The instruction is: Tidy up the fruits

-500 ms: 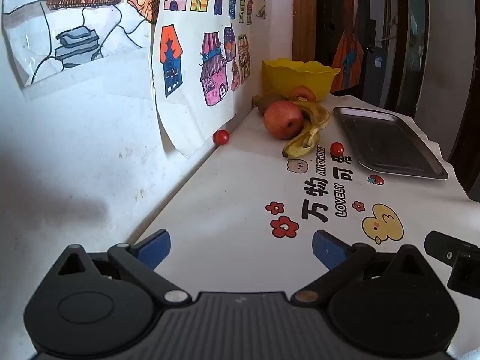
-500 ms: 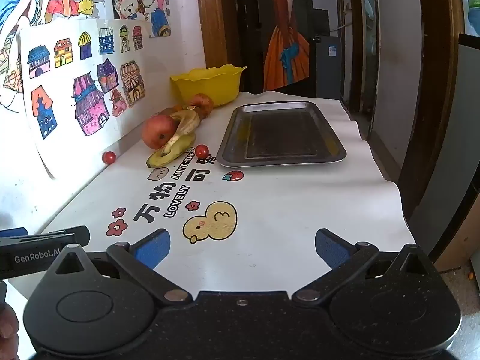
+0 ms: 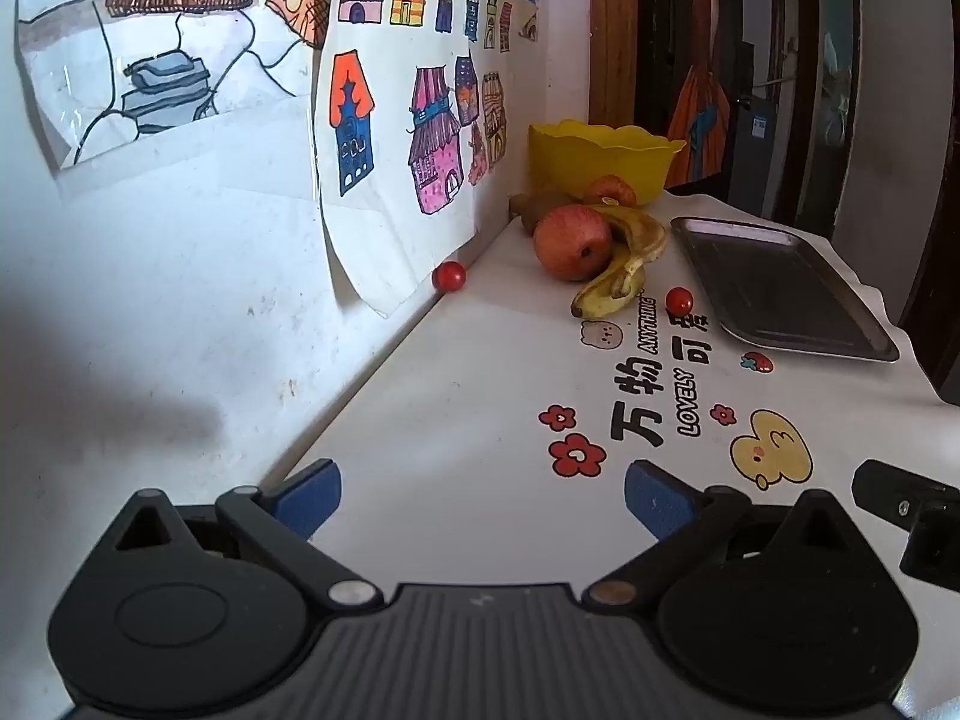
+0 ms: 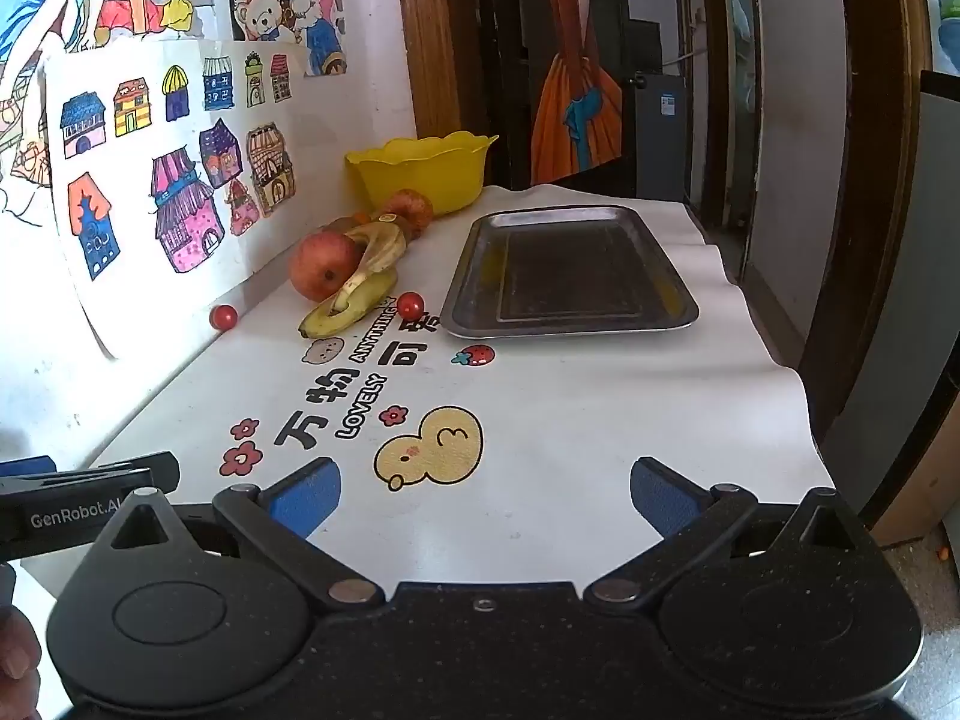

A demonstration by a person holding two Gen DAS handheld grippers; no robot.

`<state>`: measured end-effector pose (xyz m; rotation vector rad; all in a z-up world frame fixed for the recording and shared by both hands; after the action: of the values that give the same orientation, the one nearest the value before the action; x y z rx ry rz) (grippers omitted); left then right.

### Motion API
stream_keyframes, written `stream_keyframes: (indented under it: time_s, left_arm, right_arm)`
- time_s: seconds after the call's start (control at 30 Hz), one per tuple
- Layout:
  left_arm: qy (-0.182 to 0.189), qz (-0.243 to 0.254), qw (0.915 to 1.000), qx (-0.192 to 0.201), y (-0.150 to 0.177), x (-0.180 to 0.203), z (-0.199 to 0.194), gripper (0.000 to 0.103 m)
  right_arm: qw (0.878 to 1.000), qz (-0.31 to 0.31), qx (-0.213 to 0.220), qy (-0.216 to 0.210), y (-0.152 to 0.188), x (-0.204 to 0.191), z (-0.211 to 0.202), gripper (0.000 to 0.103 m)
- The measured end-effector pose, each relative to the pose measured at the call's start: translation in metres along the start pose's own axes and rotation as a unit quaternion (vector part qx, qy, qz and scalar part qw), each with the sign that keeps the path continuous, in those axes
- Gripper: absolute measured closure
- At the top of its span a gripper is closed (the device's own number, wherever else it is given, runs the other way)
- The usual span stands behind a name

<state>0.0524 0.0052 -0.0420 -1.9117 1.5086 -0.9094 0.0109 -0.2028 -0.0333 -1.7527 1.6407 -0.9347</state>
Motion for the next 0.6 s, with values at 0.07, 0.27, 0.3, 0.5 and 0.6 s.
stream_keyframes:
  time_s: [0.07, 0.27, 0.3, 0.5, 0.6]
  left_arm:
    - [0.0, 0.0, 1.0, -0.001, 0.0007, 0.0001, 0.0003, 0.001]
    - [0.001, 0.003, 1.0, -0.002, 0.0022, 0.0014, 0.0001, 0.001]
    - [0.001, 0.003, 1.0, -0.002, 0.0019, 0.0014, 0.0001, 0.001]
    - [0.0, 0.003, 1.0, -0.002, 0.0029, 0.0031, 0.0005, 0.001]
    - [-0.001, 0.005, 1.0, -0.004, 0.0039, 0.004, 0.0018, 0.001]
  right_arm:
    - [1.0, 0.002, -0.001, 0.0, 0.0025, 0.0024, -0.0002, 0.001]
    - [1.0, 0.008, -0.001, 0.001, 0.0063, 0.005, -0.0005, 0.001]
    - [1.0, 0.008, -0.001, 0.001, 0.0063, 0.0054, -0.0006, 0.001]
    - [1.0, 0.011, -0.002, 0.001, 0.0068, 0.0078, 0.0005, 0.001]
    - [1.0, 0.011, -0.002, 0.001, 0.0072, 0.0084, 0.0005, 0.001]
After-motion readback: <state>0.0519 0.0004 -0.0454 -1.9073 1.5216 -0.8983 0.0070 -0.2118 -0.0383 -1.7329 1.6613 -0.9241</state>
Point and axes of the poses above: each gripper's, at about its wrist camera, not at the fingertips, and z roughly the way its jaws point, x to its right, y to its underside, the point moved 7 cm from there along z, roughly the way its jaws point, and after that the axes turned 15 degrees about -z, right-handed, at the moved point
